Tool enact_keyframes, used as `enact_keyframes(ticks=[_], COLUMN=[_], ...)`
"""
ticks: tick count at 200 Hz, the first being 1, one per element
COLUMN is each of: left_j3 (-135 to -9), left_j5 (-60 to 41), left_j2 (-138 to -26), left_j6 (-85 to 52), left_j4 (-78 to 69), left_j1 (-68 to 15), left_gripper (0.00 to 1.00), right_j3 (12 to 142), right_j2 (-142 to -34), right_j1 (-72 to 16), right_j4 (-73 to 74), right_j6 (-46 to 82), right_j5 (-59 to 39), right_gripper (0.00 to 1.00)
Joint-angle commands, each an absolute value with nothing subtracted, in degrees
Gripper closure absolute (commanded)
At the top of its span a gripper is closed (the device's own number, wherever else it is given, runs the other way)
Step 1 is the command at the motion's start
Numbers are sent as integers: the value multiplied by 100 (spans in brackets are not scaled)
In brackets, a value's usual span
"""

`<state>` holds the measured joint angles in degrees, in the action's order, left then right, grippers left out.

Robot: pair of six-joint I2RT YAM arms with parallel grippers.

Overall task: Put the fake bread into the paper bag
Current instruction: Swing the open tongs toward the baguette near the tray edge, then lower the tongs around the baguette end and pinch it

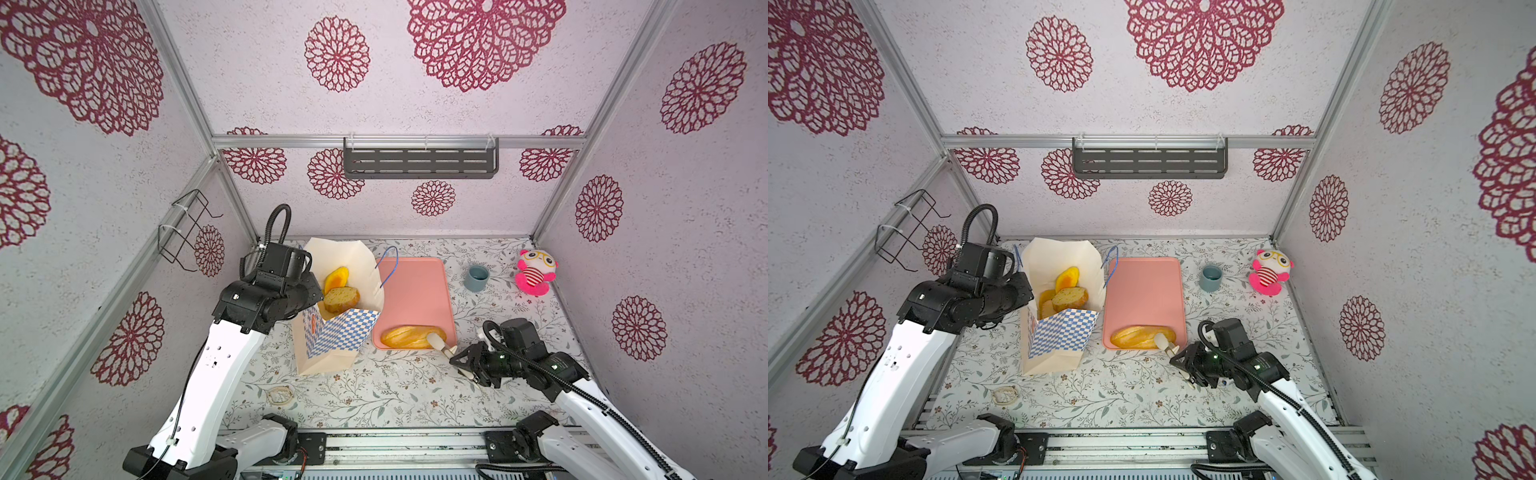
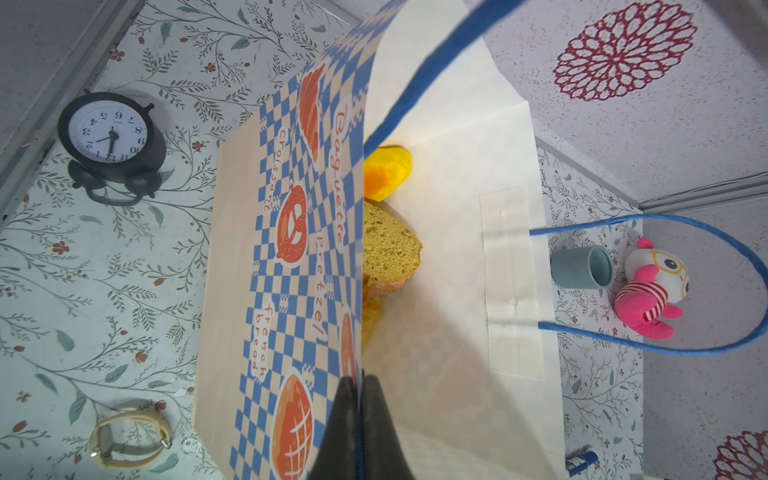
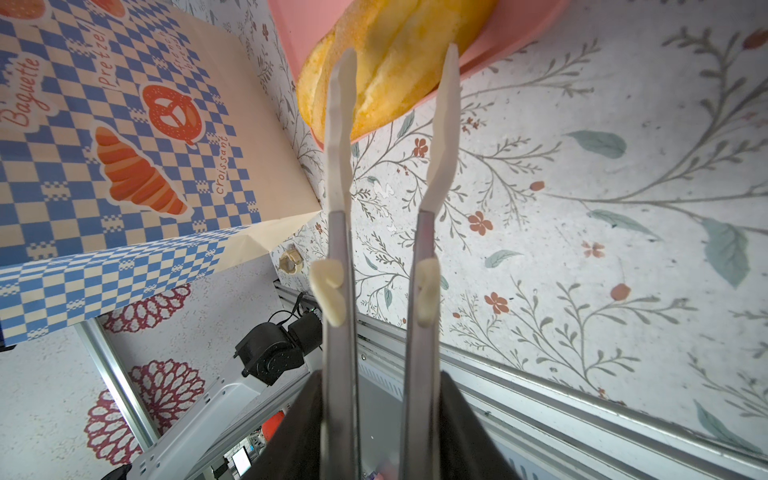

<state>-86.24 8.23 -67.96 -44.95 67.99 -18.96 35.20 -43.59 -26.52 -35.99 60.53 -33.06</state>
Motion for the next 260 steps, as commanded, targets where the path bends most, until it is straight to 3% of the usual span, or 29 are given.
enact_keyframes(ticks=[1, 260], left_j3=[-8640, -8613], left_j5=[888, 811], left_j2=[-6798, -6715], left_j6=[-4438, -4368], left_j4=[6478, 6530], left_j1=[-1836, -1737], left_gripper=[100, 100], right_j3=[3625, 3472], right_j2=[-4202, -4551], right_j1=[-2635, -2591], right_j4=[-3604, -2857], right_j6=[6143, 6329], right_j5=[-3340, -3250], right_gripper=[59, 60])
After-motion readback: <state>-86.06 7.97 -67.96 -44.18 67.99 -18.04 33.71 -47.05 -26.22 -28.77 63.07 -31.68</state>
